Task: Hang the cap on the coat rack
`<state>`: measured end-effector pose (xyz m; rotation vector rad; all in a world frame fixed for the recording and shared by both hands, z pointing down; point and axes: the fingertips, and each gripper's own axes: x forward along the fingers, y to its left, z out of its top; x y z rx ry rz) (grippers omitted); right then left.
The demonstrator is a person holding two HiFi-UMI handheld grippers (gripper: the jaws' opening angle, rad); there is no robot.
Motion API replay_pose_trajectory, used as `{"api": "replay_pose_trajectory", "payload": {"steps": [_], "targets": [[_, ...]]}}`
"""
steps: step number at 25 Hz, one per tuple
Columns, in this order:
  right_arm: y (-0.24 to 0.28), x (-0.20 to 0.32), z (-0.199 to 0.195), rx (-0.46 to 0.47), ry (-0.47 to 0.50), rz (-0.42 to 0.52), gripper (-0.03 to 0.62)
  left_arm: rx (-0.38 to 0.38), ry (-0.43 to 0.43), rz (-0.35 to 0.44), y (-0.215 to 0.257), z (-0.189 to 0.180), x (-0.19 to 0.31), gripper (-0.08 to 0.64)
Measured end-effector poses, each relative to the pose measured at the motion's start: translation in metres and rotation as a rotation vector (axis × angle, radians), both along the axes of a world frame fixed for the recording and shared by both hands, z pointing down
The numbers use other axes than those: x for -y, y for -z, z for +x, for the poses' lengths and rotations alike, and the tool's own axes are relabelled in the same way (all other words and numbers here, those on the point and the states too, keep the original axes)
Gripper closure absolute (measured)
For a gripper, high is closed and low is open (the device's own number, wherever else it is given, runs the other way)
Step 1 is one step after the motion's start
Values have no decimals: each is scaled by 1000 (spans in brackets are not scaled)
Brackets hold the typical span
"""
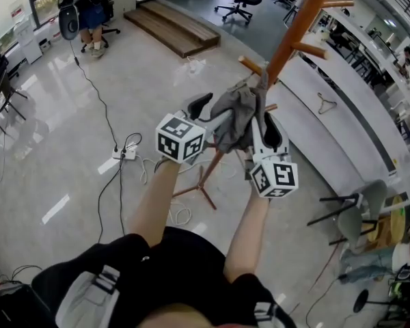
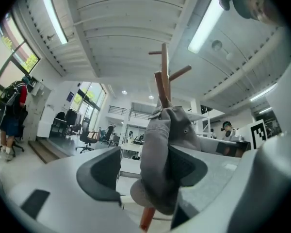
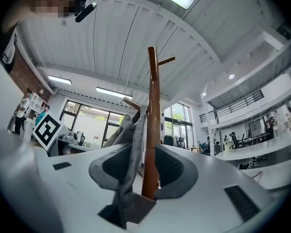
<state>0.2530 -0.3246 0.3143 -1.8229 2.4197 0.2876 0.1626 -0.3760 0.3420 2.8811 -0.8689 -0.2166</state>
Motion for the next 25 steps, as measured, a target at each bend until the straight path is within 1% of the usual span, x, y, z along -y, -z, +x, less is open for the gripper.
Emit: {"api": "replay_pose_trajectory", "payload": {"steps": [2,5,7,11,13,14,16,18,20,22,25], "targets": [[2,-6,1,28,17,16,454,-27,2,-9,-2,-12,-7,286],[7,-23,1,103,60,62,453,-81,-2,-30,-8,-27,-17,287],[6,-34,5,135,64,81,460,-105,20,-47,-13,-38,-21,287],[-11,-43,19,173,22,52,471,-115,49,-73,-22,-45,-31,290],[-22,-46,20,185,6,38,483,-100,64,-69,-25,-46,-37,296],[-28,-48,20,186,-3,25,494,-86,77,-67,-29,-47,-40,311],[-42,-53,22,190,-26,-12,519,-65,103,-78,-39,-49,-47,370],[-55,-59,24,194,-40,-49,534,-49,116,-102,-49,-50,-55,459],[-71,-63,23,191,-50,-90,543,-23,131,-129,-63,-52,-61,527],[-86,-68,22,193,-58,-128,568,3,145,-149,-75,-52,-66,559],[-102,-73,20,172,-73,-184,580,20,153,-160,-87,-49,-73,560]]}}
